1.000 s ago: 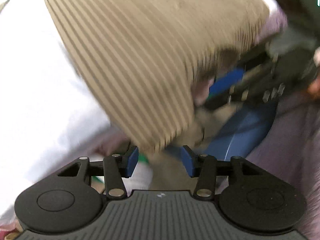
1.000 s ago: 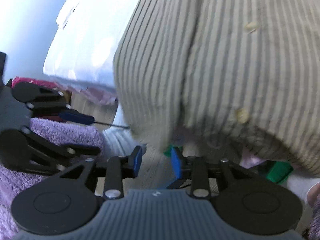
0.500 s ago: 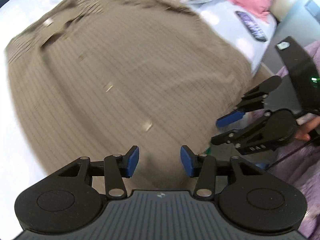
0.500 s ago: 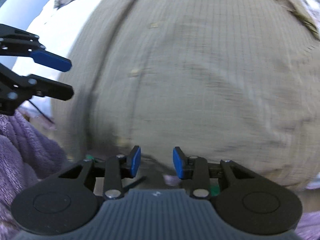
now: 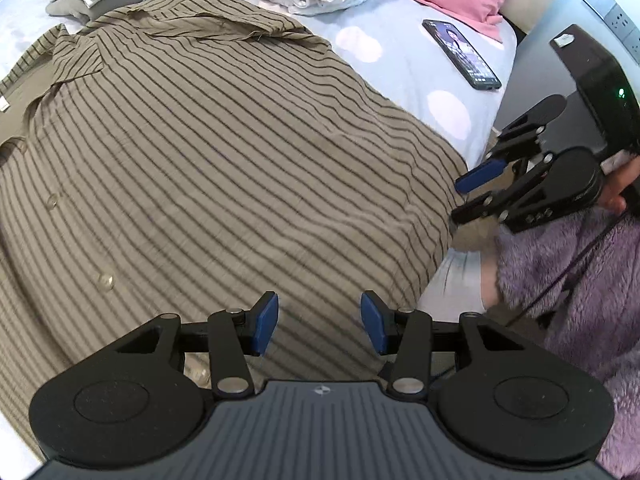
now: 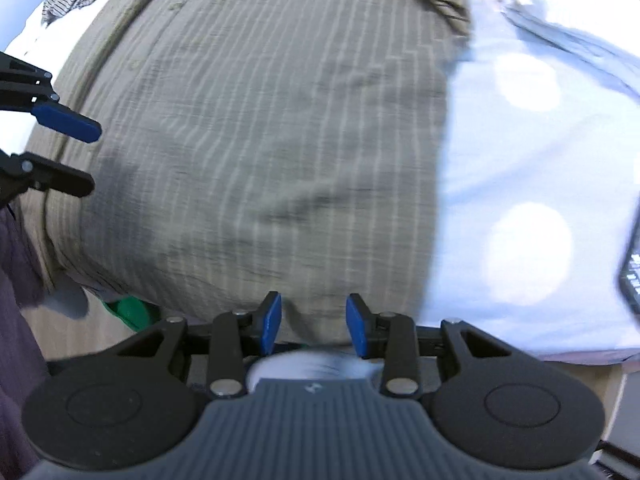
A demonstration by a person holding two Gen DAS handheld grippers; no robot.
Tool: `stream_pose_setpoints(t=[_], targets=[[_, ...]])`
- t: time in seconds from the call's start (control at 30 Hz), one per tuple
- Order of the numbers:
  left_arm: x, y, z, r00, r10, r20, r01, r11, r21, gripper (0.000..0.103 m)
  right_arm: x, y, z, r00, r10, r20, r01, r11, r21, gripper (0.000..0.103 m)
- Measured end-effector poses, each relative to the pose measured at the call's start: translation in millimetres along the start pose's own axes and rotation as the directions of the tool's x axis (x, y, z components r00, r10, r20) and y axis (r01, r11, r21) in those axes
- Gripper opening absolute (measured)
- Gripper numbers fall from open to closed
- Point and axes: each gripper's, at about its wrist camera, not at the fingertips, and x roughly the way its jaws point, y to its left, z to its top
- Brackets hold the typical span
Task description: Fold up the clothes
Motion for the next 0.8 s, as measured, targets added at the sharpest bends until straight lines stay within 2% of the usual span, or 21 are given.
stream_pose_setpoints(t=[0.2, 0.5, 0.57, 0.63, 0.77, 0.8], targets=[[11.8, 3.0, 8.4, 0.999, 0.001, -0.033, -0.001, 1.0, -0.013, 0.043, -4.4, -44.2, -1.3, 1.0, -0.016, -0.024, 0.016, 1.0, 0.02, 0.039], [19.8, 7.8, 14.0, 0.999, 0.006, -0.053, -0.008, 0.999, -0.036, 0.043, 19.6, -43.3, 0.2, 0.999, -0.014, -0.032, 0.012, 0.998, -0.057, 0.038], [20.9, 7.7, 14.9, 0.998, 0.008, -0.059, -0.01, 0.999, -0.037, 0.043, 20.4, -42.3, 0.2, 1.0, -0.01, -0.027, 0.009, 0.999, -0.051, 0.035], [21.6, 7.3, 15.4, 0.998, 0.009, -0.062, -0.012, 0.999, -0.037, 0.043, 20.3, -41.0, -0.2, 1.0, 0.003, -0.021, -0.004, 0.999, -0.034, 0.022], [20.6, 4.9, 15.9, 0.998, 0.007, -0.059, -0.009, 0.999, -0.033, 0.043, 20.1, -38.4, -1.1, 1.0, 0.028, -0.009, -0.028, 1.0, 0.001, 0.015], [20.1, 4.2, 15.9, 0.998, 0.006, -0.057, -0.008, 0.999, -0.031, 0.043, 20.0, -37.7, -1.3, 0.999, 0.034, -0.005, -0.034, 0.999, 0.01, 0.005]])
